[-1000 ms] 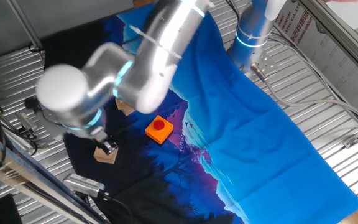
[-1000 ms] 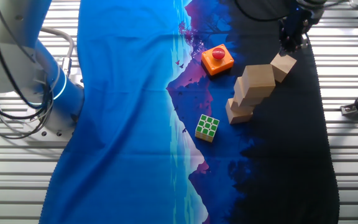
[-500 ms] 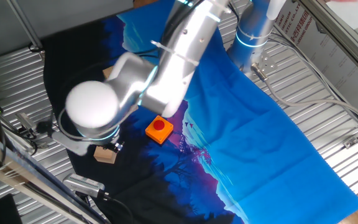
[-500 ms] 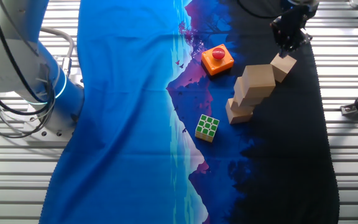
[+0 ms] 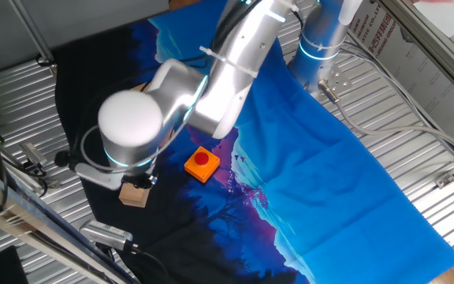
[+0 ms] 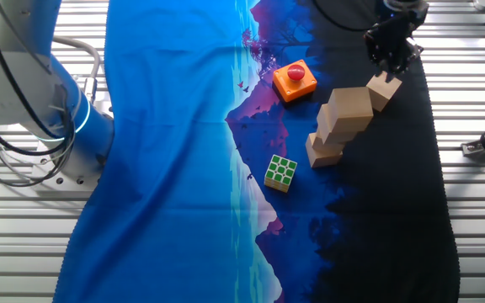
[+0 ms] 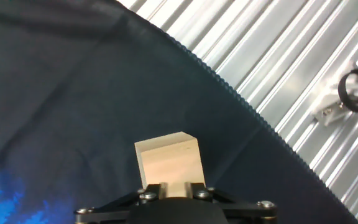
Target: Stack the blocks in a vertical line of five
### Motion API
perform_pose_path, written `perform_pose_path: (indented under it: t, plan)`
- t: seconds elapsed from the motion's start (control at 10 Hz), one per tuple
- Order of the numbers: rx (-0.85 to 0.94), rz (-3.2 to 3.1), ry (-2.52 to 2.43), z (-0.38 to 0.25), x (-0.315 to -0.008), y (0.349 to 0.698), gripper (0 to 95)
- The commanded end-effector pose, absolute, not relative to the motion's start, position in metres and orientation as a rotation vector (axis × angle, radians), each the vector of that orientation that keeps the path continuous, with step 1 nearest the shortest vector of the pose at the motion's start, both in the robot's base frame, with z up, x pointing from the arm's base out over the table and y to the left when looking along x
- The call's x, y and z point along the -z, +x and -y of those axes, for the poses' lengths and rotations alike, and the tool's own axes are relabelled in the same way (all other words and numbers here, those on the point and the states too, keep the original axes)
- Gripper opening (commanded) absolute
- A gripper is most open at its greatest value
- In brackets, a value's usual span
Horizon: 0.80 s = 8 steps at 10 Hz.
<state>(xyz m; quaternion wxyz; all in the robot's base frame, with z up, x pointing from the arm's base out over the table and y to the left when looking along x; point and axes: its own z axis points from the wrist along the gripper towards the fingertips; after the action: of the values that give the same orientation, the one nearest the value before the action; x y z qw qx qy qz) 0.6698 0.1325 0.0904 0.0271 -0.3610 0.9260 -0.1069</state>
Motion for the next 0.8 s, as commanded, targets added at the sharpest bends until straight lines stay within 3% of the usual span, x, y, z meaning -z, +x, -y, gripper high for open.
perform_pose_path:
  t: [0.1,0.8]
  plan:
    - [0.138,-2.99,-0.736,-0.134,-0.09,0.67,95.0]
    - [0.093,-2.999,-0.691,-0.132,-0.08,0.673,95.0]
